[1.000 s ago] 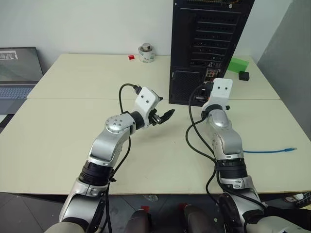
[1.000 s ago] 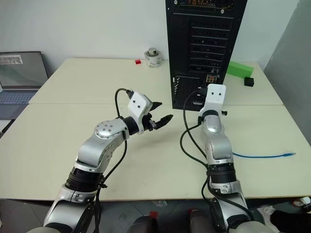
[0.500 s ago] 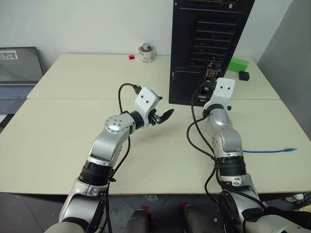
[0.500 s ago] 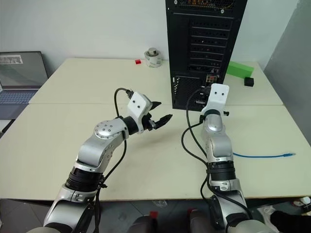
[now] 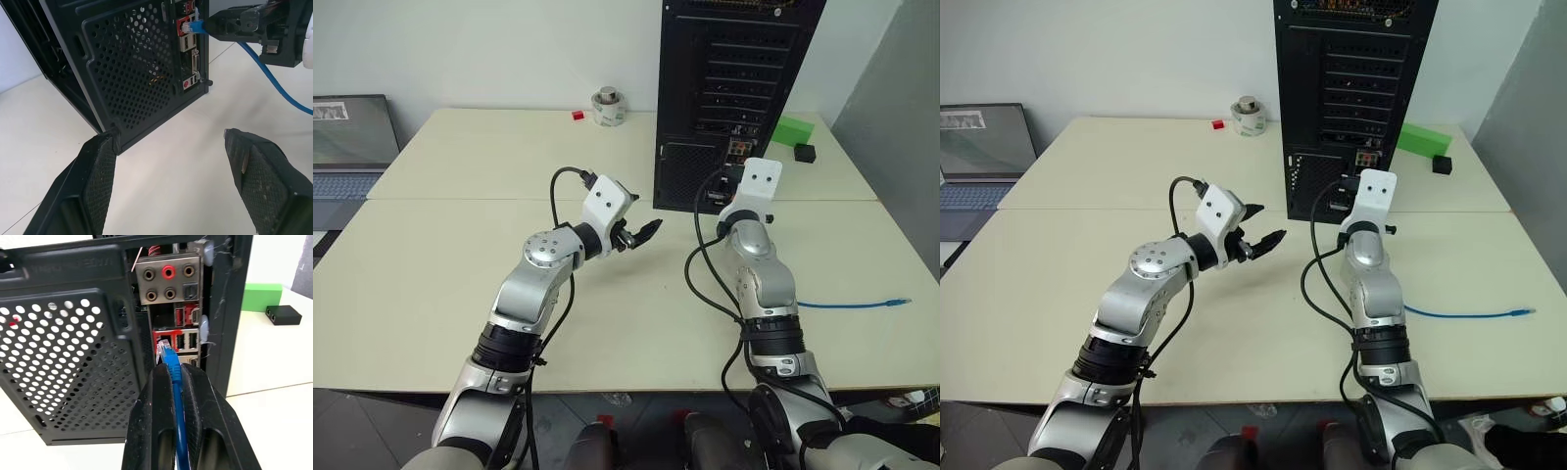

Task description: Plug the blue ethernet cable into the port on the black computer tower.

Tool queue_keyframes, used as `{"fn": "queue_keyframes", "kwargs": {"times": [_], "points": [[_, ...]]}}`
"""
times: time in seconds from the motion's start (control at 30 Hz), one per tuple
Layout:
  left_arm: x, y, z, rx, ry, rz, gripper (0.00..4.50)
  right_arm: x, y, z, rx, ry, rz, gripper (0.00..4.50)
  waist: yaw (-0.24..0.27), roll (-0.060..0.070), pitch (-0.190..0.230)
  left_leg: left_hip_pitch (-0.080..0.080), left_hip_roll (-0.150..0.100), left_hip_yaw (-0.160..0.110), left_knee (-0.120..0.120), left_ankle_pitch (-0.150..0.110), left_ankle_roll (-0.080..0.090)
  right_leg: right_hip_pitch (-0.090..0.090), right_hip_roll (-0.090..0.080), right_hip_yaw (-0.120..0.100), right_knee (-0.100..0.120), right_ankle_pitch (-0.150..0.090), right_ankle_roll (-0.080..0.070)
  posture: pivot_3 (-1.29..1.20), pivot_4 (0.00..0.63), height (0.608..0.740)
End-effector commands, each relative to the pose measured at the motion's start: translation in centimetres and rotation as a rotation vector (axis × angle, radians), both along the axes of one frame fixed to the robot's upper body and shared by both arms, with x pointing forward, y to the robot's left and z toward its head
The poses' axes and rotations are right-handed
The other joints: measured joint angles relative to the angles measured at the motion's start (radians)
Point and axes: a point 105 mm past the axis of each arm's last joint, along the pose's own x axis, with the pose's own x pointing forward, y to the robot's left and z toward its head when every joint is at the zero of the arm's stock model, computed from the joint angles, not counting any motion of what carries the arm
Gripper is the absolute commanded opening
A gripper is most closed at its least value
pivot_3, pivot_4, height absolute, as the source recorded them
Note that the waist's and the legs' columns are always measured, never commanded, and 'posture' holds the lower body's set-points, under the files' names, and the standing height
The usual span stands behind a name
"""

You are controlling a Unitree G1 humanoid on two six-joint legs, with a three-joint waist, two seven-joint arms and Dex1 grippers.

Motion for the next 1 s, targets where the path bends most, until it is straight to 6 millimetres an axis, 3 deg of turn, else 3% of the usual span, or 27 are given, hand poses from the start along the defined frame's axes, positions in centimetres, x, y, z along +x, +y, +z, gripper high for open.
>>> {"fn": "queue_keyframes", "kwargs": {"times": [0.03, 0.67, 1.0], "points": [[0.0, 0.2, 1.6, -0.002, -0.064, 0.006, 3.59, 0.0, 0.2, 2.4, -0.016, -0.087, -0.005, 0.0, 0.0, 0.0, 0.0, 0.0, 0.0, 0.0, 0.0, 0.0, 0.0, 0.0, 0.0, 0.0, 0.0, 0.0, 0.0, 0.0, 0.15, 0.74], [0.0, 0.2, 1.5, 0.005, -0.064, 0.005, 3.59, 0.6, -0.2, 2.0, -0.02, -0.07, -0.035, 0.0, -0.001, 0.0, 0.0, 0.0, 0.0, 0.0, 0.0, 0.0, 0.0, -0.001, 0.0, 0.0, 0.0, 0.0, 0.0, 0.0, 0.15, 0.74], [0.2, 0.3, 1.5, 0.008, -0.066, 0.015, 3.59, 1.0, 1.6, 2.7, -0.004, -0.093, -0.025, 0.0, -0.011, 0.0, 0.0, 0.0, 0.0, 0.0, 0.0, 0.0, 0.0, -0.001, 0.0, 0.0, 0.0, 0.0, 0.0, 0.0, 0.15, 0.74]]}}
